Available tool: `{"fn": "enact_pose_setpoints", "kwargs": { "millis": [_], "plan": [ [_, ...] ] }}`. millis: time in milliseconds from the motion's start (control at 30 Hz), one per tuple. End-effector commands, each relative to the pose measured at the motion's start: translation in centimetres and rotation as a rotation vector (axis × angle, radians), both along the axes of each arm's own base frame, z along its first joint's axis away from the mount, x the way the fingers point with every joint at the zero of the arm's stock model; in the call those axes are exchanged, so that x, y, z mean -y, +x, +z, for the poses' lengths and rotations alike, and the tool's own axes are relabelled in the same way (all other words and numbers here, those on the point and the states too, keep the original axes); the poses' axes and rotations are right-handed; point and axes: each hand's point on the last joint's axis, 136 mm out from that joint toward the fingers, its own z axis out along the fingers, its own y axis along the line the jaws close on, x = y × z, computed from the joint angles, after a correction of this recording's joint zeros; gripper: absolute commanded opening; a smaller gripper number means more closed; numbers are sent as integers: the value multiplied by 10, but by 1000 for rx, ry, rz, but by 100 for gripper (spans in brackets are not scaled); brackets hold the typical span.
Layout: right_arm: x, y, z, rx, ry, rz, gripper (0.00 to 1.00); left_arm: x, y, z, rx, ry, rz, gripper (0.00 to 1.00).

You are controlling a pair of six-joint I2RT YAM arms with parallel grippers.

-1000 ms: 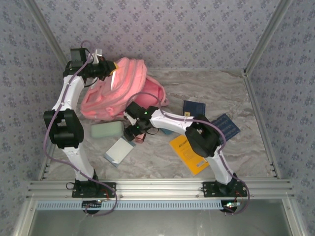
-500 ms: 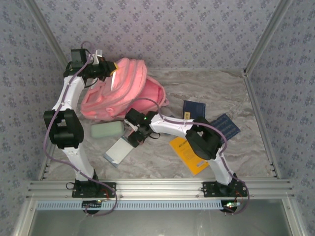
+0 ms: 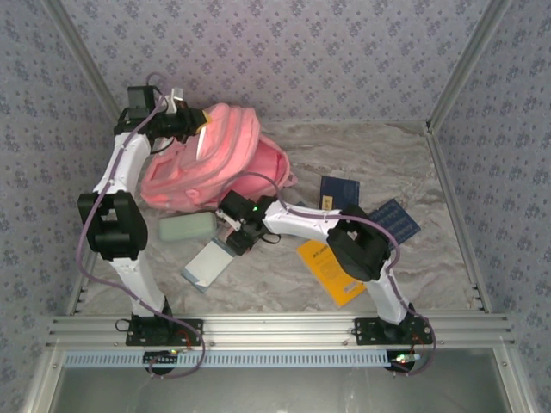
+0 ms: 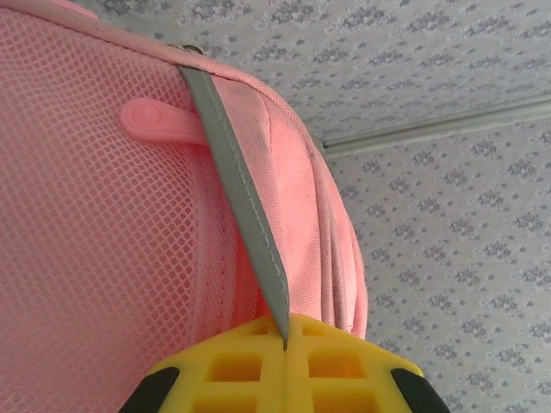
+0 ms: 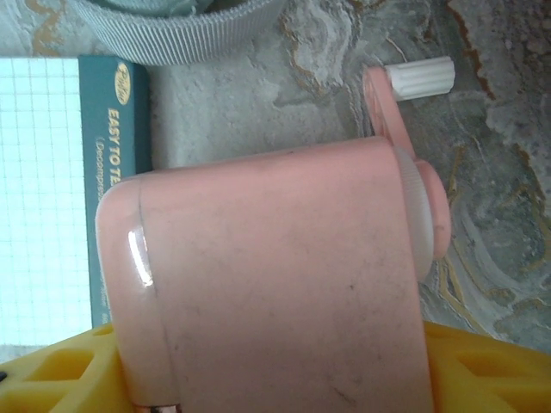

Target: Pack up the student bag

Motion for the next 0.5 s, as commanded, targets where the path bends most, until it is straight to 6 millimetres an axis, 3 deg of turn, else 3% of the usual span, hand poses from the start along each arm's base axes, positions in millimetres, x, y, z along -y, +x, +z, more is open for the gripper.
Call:
{"fn": "enact_pose_setpoints", "kwargs": {
  "millis": [0, 133, 167, 467],
  "plan": [
    [19, 2, 24, 46, 9, -40, 60, 21, -17, 55, 151, 3, -92, 0],
    [36, 4, 59, 97, 125, -109, 57, 38, -21, 58, 156, 22, -136, 0],
    [43, 3, 70, 108, 155, -126, 56, 41, -22, 68, 181, 26, -146, 0],
    [127, -5, 149, 226, 347, -291, 50, 87, -46, 94, 252, 40, -275, 0]
  ]
}}
